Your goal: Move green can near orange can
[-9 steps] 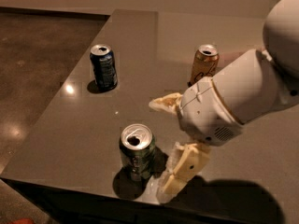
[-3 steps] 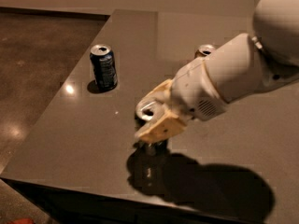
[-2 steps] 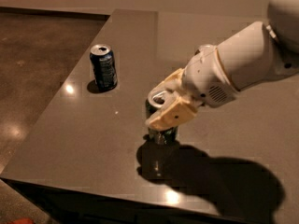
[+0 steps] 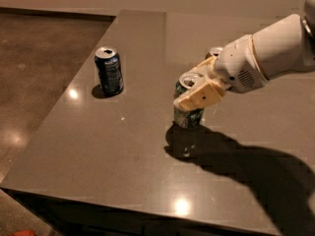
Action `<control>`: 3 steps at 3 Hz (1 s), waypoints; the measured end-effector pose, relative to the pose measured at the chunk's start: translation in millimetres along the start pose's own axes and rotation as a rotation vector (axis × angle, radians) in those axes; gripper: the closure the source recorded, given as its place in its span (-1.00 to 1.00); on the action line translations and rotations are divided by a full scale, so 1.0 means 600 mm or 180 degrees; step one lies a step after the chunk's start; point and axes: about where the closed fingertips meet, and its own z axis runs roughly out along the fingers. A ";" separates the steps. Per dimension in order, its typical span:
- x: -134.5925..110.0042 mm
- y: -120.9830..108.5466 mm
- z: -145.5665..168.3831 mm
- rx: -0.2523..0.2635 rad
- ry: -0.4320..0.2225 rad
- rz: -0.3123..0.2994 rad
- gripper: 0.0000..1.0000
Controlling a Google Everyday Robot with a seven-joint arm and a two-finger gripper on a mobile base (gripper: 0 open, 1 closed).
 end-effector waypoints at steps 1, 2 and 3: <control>0.023 -0.073 -0.019 0.0291 0.0018 0.0126 1.00; 0.044 -0.109 -0.032 0.0442 0.0068 0.0187 1.00; 0.071 -0.132 -0.043 0.0546 0.0125 0.0284 1.00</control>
Offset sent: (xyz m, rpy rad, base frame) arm 0.0699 -0.0813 -0.0097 -0.0499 -0.0481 -0.2106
